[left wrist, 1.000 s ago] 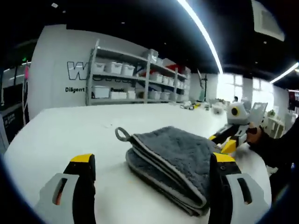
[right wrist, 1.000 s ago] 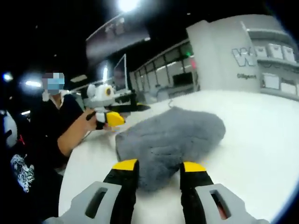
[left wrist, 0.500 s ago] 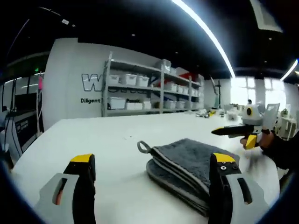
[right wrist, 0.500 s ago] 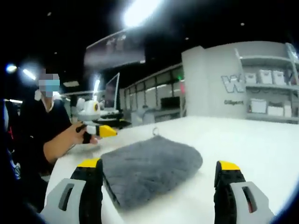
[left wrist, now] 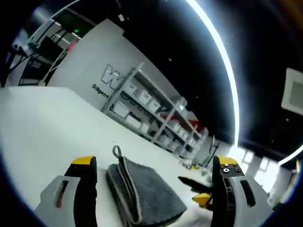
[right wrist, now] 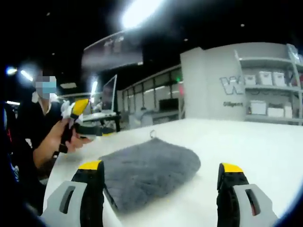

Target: Open the folded towel by lifting each exposed corner and separating the folded layers until the towel lies flat within the target outline without major curled edges

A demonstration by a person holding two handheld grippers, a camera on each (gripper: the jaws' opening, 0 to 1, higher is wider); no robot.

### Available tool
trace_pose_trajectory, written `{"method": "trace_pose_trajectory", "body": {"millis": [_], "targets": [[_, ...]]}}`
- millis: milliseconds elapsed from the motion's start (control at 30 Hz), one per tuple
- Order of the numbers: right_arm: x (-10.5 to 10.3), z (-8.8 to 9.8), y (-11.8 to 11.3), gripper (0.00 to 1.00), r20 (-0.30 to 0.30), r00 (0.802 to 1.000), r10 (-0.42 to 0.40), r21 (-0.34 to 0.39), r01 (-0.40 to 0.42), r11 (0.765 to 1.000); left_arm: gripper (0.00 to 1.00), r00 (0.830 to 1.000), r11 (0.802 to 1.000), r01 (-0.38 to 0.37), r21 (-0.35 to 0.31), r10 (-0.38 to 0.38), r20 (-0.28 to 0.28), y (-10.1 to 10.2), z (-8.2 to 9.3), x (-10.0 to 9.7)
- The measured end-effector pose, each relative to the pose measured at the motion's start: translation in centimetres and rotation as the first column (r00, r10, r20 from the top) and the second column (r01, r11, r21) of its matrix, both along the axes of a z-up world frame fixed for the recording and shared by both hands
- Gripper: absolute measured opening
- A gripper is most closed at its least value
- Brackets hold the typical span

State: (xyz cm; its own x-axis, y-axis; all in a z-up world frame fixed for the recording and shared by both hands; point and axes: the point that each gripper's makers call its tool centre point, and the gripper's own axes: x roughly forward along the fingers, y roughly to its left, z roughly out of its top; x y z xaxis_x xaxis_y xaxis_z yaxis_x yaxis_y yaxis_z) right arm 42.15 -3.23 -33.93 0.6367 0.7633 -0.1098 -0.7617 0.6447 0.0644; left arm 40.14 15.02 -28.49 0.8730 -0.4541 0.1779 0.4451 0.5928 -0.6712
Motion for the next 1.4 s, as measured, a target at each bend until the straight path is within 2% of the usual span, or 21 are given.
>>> {"method": "trace_pose_trajectory", "body": {"millis": [167, 233, 333, 367, 433, 467, 500, 567, 600, 633, 667, 733, 767, 800, 833, 967, 1000, 1067, 1200, 1333, 1400], "targets": [[-0.1, 0.4, 0.0, 0.99, 0.016, 1.0, 0.002, 0.004, -0.002, 1.0, 0.98, 0.996, 0.995, -0.093, -0.033, 0.094, 0.004, 1.2, 0.3, -1.0], [-0.1, 0.7, -0.1, 0.99, 0.03, 1.0, -0.002, 0.003, 0.002, 1.0, 0.99, 0.996, 0.991, -0.093, -0.094, 0.093, -0.009, 1.0, 0.4, -1.7], [-0.1, 1.0, -0.2, 0.99, 0.047, 0.999, -0.006, 0.003, 0.006, 1.0, 0.99, 0.998, 0.977, -0.051, -0.207, 0.046, -0.032, 0.0, 0.5, -3.2], [-0.1, 1.2, -0.1, 0.99, 0.053, 0.999, -0.006, 0.004, 0.006, 1.0, 0.97, 0.999, 0.955, -0.031, -0.294, 0.025, -0.022, -0.3, 1.0, -3.9], [-0.3, 1.3, -0.1, 0.99, 0.061, 0.998, -0.003, 0.006, 0.003, 1.0, 0.99, 0.998, 0.906, -0.016, -0.423, -0.008, -0.055, -1.2, 0.8, -4.9], [-0.2, 1.4, 0.0, 0.99, 0.062, 0.998, -0.004, 0.005, 0.003, 1.0, 0.99, 0.994, 0.897, 0.017, -0.441, -0.062, -0.088, -2.4, 0.1, -5.4], [-0.2, 1.4, 0.0, 0.99, 0.064, 0.998, -0.004, 0.004, 0.003, 1.0, 0.98, 0.991, 0.895, 0.036, -0.444, -0.089, -0.098, -3.1, -0.3, -5.7], [-0.2, 1.4, -0.1, 0.99, 0.066, 0.998, -0.005, 0.003, 0.005, 1.0, 0.97, 0.991, 0.914, 0.012, -0.405, -0.064, -0.116, -3.5, -1.4, -5.5], [-0.2, 1.5, -0.2, 0.99, 0.068, 0.998, -0.006, 0.006, 0.006, 1.0, 0.96, 0.988, 0.91, 0.0, -0.414, -0.065, -0.143, -3.5, -1.9, -5.5], [-0.3, 1.5, -0.2, 0.99, 0.068, 0.998, -0.007, 0.008, 0.006, 1.0, 0.96, 0.984, 0.898, -0.004, -0.44, -0.075, -0.162, -3.7, -2.1, -5.6], [-0.2, 1.6, -0.2, 0.99, 0.068, 0.998, -0.009, 0.01, 0.008, 1.0, 0.96, 0.984, 0.889, -0.006, -0.457, -0.078, -0.163, -3.8, -2.0, -5.7], [-0.2, 1.6, -0.3, 0.99, 0.069, 0.998, -0.012, 0.012, 0.011, 1.0, 0.98, 0.983, 0.886, -0.018, -0.464, -0.07, -0.171, -4.1, -2.0, -5.9], [-0.2, 1.6, -0.3, 0.99, 0.068, 0.998, -0.011, 0.013, 0.01, 1.0, 0.99, 0.978, 0.881, -0.019, -0.473, -0.082, -0.19, -4.4, -2.2, -6.0], [-0.3, 1.6, -0.3, 0.99, 0.068, 0.998, -0.01, 0.014, 0.009, 1.0, 0.99, 0.966, 0.871, -0.012, -0.491, -0.116, -0.23, -4.9, -2.6, -6.2], [-0.3, 1.6, -0.3, 0.99, 0.068, 0.998, -0.008, 0.013, 0.008, 1.0, 0.99, 0.963, 0.873, -0.023, -0.487, -0.111, -0.246, -5.0, -2.8, -6.2], [-0.4, 1.7, -0.2, 0.99, 0.074, 0.997, -0.006, 0.011, 0.006, 1.0, 0.99, 0.962, 0.878, -0.049, -0.477, -0.086, -0.258, -4.7, -3.0, -5.7], [-0.4, 1.7, -0.2, 0.99, 0.075, 0.997, -0.006, 0.012, 0.005, 1.0, 0.99, 0.96, 0.863, -0.048, -0.503, -0.099, -0.261, -4.7, -3.0, -5.5], [-0.4, 1.6, -0.2, 0.99, 0.071, 0.997, -0.009, 0.011, 0.009, 1.0, 0.99, 0.96, 0.862, -0.051, -0.504, -0.097, -0.263, -4.8, -3.1, -5.1], [-0.4, 1.4, -0.2, 0.99, 0.068, 0.998, -0.009, 0.002, 0.009, 1.0, 0.98, 0.958, 0.868, -0.076, -0.491, -0.074, -0.279, -4.5, -3.5, -4.4], [-0.6, 1.4, -0.1, 0.99, 0.069, 0.998, -0.006, 0.001, 0.006, 1.0, 0.97, 0.958, 0.863, -0.117, -0.491, -0.032, -0.284, -3.6, -3.5, -3.8], [-0.6, 1.3, 0.1, 0.99, 0.068, 0.998, -0.003, -0.004, 0.003, 1.0, 0.96, 0.955, 0.871, -0.12, -0.477, -0.03, -0.296, -3.7, -3.8, -3.6]]}}
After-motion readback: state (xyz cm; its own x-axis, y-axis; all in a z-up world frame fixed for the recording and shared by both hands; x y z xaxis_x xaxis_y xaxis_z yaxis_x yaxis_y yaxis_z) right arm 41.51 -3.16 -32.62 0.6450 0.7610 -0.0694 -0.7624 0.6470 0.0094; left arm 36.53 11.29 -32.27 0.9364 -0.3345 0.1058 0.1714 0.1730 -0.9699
